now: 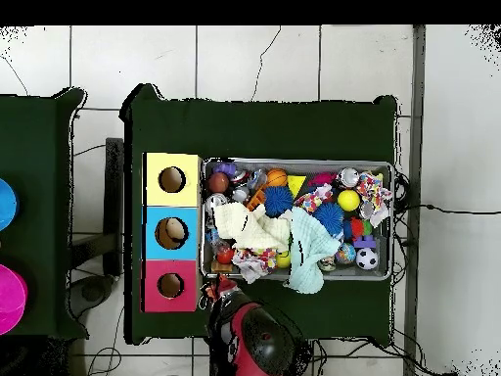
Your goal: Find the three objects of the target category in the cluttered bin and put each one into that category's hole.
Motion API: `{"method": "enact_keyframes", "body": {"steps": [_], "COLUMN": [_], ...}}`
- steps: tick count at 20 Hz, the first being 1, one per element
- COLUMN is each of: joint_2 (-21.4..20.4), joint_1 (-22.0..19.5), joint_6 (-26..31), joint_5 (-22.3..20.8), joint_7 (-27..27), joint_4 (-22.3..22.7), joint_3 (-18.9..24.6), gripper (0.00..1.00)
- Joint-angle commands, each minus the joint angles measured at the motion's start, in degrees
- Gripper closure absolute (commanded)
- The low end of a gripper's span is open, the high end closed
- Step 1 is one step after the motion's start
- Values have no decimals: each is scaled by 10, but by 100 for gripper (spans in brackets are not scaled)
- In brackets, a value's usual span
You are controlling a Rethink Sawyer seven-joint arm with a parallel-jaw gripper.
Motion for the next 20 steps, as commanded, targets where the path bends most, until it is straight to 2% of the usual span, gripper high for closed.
{"method": "enact_keyframes", "body": {"steps": [1, 4, 12, 15, 20], "joint_2": [44, 68, 52, 72, 74], "joint_1": [36, 57, 97, 95, 109], "joint_6": [34, 30, 54, 55, 56], "joint_5": [83, 109, 122, 132, 144], "joint_7": [-168, -185, -155, -156, -115], "joint_4": [-37, -55, -28, -43, -48], "joint_3": [59, 54, 38, 41, 50], "gripper": [100, 100, 100, 100, 100]}}
